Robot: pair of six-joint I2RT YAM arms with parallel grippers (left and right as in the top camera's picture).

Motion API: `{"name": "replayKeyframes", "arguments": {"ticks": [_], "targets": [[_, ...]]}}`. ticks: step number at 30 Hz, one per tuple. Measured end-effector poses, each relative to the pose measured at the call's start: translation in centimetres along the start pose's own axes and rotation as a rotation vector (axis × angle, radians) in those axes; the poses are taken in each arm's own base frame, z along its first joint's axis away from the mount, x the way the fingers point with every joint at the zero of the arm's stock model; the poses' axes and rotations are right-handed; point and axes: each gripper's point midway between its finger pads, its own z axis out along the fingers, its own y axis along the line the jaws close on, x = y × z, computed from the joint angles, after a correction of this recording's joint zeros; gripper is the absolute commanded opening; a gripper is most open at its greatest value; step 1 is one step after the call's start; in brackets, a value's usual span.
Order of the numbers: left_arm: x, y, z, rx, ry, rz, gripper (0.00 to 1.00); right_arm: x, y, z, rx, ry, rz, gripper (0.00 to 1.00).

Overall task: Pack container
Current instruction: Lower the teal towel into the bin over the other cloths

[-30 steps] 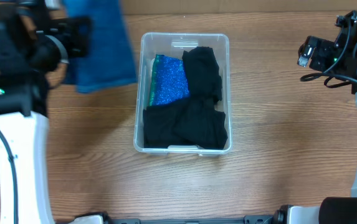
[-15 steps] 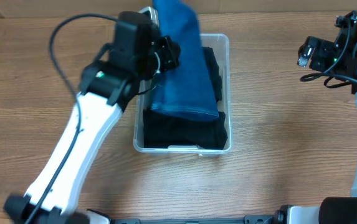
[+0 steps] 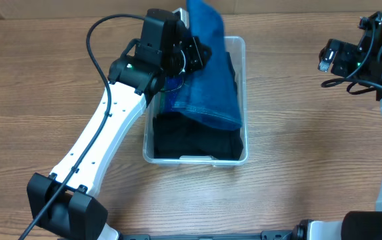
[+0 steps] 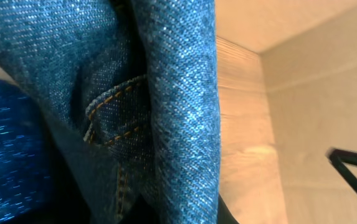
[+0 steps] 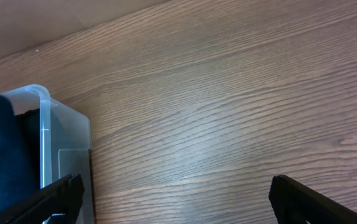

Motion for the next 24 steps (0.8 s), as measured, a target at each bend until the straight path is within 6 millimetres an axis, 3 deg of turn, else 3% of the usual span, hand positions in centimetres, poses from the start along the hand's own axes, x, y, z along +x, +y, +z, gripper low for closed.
{"name": "replayKeyframes", "arguments": {"ticks": [6,11,12,17,18,21,24], "targets": [[1.3,-1.2,-0.1,0.073,0.072,0.008,0.04,0.0,0.0,0.0,0.0,-0.001,0.0,1.0],[3.0,0.5,-0.3,-0.002,0.138,-0.036,0.04,-0.1,0.0,0.0,-0.001,-0.003,0.0,1.0],[3.6,1.2,-0.4,-0.035,0.157,-0.051,0.09,-0.1,0.0,0.0,-0.001,-0.003,0.0,1.0],[5.8,4.8,-1.6,-0.218,0.219,-0.082,0.6,-0.1,0.0,0.0,-0.001,-0.004,0.0,1.0],[5.9,5.4,-1.9,-0.247,0.218,-0.074,0.65,-0.1,0.0,0.0,0.0,-0.003,0.0,1.0],[5.4,7.6,-3.0,-0.381,0.177,-0.022,0.68,-0.1,0.0,0.0,-0.001,-0.004,0.0,1.0],[4.8,9.4,-3.8,-0.485,0.146,0.044,0.58,-0.1,0.0,0.0,-0.001,-0.004,0.0,1.0]]}}
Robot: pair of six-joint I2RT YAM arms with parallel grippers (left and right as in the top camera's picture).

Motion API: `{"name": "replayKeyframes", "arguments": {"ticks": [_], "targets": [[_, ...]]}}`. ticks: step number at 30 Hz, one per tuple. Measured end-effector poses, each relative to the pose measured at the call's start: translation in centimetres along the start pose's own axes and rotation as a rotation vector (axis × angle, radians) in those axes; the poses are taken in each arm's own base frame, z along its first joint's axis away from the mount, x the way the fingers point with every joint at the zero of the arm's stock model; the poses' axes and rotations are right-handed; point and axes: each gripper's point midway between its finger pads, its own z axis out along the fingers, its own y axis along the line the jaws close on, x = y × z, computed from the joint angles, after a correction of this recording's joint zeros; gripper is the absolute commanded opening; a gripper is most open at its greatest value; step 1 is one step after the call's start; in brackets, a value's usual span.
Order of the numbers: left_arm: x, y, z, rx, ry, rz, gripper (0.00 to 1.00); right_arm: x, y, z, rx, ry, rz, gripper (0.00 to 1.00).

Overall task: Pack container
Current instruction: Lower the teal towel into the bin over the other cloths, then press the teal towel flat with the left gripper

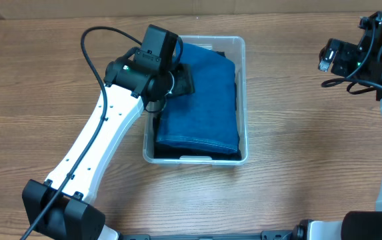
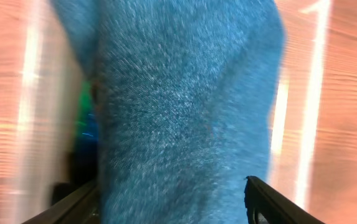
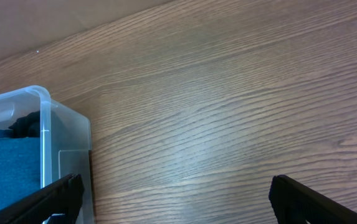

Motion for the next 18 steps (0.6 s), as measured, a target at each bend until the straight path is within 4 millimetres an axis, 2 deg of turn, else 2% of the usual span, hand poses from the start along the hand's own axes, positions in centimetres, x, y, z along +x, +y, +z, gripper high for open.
{"name": "replayKeyframes", "arguments": {"ticks": [3,5,6,9,11,13,16,18], "targets": [[-0.7,1.5,-0.1,-0.086,-0.042,0.066,0.48,0.0,0.0,0.0,0.0,0.001,0.0,1.0],[-2.1,3.2,-0.7,-0.196,-0.117,0.106,0.44,0.0,0.0,0.0,0.0,0.002,0.0,1.0],[-2.8,3.9,-1.0,-0.241,-0.149,0.13,0.38,0.1,0.0,0.0,0.001,0.003,0.0,1.0],[-5.5,4.3,-2.4,-0.319,-0.261,0.194,0.05,0.1,0.0,0.0,0.001,0.003,0.0,1.0],[-7.1,3.5,-3.2,-0.305,-0.321,0.238,0.04,0.1,0.0,0.0,0.001,0.003,0.0,1.0],[-7.8,2.5,-3.8,-0.274,-0.349,0.276,0.04,0.1,0.0,0.0,0.001,0.003,0.0,1.0],[-6.7,1.2,-3.3,-0.192,-0.29,0.326,0.04,0.1,0.0,0.0,0.001,0.004,0.0,1.0],[-5.0,0.7,-2.6,-0.143,-0.213,0.341,0.04,0.1,0.0,0.0,0.0,0.004,0.0,1.0]]}}
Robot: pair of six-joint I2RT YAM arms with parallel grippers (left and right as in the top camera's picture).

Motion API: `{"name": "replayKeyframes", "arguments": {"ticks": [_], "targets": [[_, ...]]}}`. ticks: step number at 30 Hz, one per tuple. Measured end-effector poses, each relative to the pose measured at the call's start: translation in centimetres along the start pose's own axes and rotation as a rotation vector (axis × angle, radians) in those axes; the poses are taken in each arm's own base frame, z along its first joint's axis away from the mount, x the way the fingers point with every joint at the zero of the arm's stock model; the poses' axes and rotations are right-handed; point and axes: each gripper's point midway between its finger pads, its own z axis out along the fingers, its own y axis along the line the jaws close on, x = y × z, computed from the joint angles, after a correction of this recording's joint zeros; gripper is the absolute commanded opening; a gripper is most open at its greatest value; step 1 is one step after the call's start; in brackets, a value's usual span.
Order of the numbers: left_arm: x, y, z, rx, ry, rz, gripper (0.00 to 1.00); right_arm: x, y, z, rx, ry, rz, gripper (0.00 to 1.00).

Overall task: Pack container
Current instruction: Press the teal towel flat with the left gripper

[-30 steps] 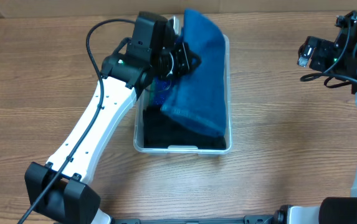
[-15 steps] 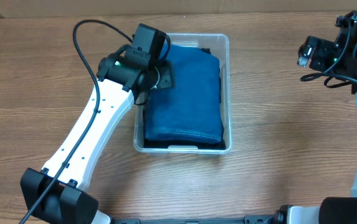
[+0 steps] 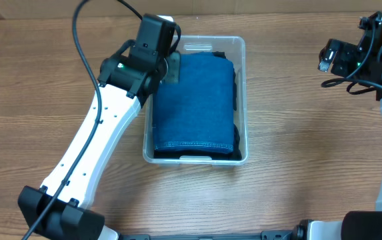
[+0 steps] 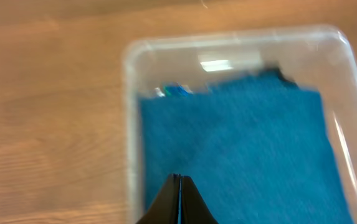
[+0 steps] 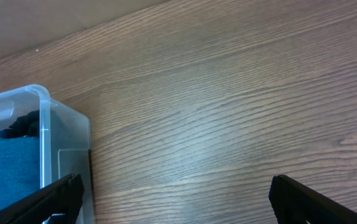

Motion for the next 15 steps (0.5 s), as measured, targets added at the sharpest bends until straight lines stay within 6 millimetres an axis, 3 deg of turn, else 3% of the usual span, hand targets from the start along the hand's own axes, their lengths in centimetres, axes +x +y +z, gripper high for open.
{"name": "replayKeyframes", "arguments": {"ticks": [4,7,11,15], "targets": [[3.2,-2.4,2.6,0.087,0.148,0.025,0.04,0.0,0.0,0.0,0.0,0.0,0.0,1.0],[6.5,-3.8,7.7,0.104,0.288,0.044,0.04,0.0,0.0,0.0,0.0,0.0,0.0,1.0],[10.7,-4.2,13.3,0.094,0.434,0.049,0.05,0.0,0.0,0.0,0.0,0.0,0.0,1.0],[10.5,-4.2,13.1,0.097,0.448,0.047,0.05,0.0,0.0,0.0,0.0,0.0,0.0,1.0]]}}
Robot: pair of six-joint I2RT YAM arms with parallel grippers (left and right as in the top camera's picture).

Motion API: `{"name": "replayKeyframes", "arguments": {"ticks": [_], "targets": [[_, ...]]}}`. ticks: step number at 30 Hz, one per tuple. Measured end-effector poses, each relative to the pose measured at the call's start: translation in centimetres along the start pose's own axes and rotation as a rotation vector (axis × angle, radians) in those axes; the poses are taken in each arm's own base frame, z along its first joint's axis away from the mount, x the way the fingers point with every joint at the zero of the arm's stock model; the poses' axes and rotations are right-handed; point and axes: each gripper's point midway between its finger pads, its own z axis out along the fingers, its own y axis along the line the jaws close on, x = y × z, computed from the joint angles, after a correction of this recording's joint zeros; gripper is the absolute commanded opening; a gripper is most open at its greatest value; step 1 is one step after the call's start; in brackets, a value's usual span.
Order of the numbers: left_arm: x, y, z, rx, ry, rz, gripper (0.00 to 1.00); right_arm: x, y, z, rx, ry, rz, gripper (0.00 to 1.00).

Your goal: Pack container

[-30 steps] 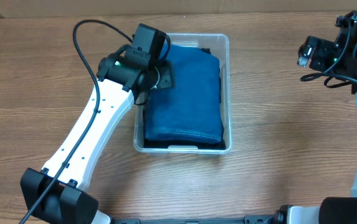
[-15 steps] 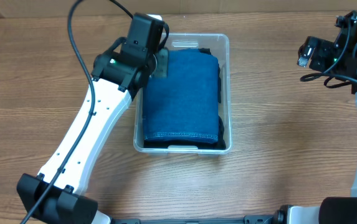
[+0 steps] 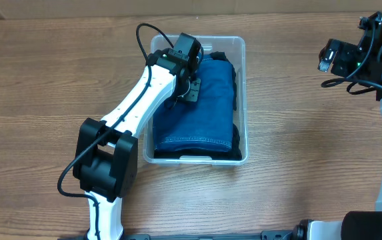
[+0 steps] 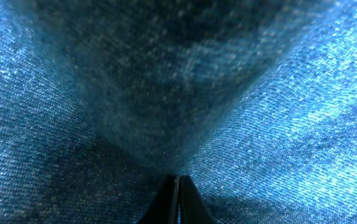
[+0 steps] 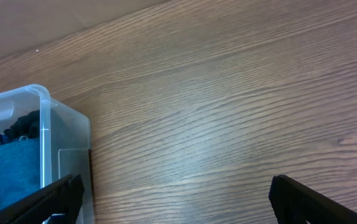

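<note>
A clear plastic container (image 3: 241, 100) sits mid-table with folded blue jeans (image 3: 207, 113) lying flat on top of dark clothes inside it. My left gripper (image 3: 189, 88) is shut and pressed tip-down into the upper left part of the jeans; in the left wrist view blue denim (image 4: 259, 93) fills the frame and the closed tips (image 4: 179, 180) dent it. My right gripper (image 5: 177, 196) hangs open over bare wood at the far right, with the container's corner (image 5: 44, 99) at its left.
Wooden table (image 3: 311, 153) all round the container. The right arm's base and cable (image 3: 351, 63) stand at the right edge. A black garment edge (image 3: 237, 143) shows beside the jeans.
My left gripper was shut above the container's back left rim; now it is down inside, pressing on the jeans. The right arm has not moved.
First the jeans hung up out of the container's back, held by my left gripper. Then they lay over the dark clothes with the gripper open beside them. Then the gripper was shut above the rim, and now it presses on the denim.
</note>
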Motion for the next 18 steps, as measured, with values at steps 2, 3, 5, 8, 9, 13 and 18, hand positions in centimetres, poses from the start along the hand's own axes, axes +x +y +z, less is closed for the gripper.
{"name": "replayKeyframes", "arguments": {"ticks": [2,3,5,8,9,13,18], "targets": [[0.0,0.0,-0.6,-0.003,0.009,0.0,0.08,0.0,0.0,0.0,0.0,0.0,0.0,1.0],[-0.1,-0.1,-1.2,-0.003,0.011,0.0,0.14,0.0,0.0,0.0,0.0,0.0,-0.002,1.0],[-1.1,-0.1,-3.2,-0.015,-0.025,0.001,0.58,0.0,0.0,0.0,-0.002,0.0,-0.019,1.0],[-4.0,0.7,-9.5,-0.072,-0.199,-0.008,1.0,0.1,0.9,0.0,-0.032,0.001,-0.088,1.0],[-5.1,1.5,-13.5,-0.097,-0.303,-0.027,1.0,0.1,1.7,0.1,-0.05,-0.003,-0.129,1.0],[-5.5,7.6,-26.6,-0.172,-0.599,-0.206,1.0,-0.9,6.1,0.2,-0.129,-0.069,-0.275,1.0],[-2.8,17.2,-28.9,-0.284,-0.593,-0.484,1.0,-2.2,8.3,1.9,-0.168,-0.121,-0.336,1.0]]}}
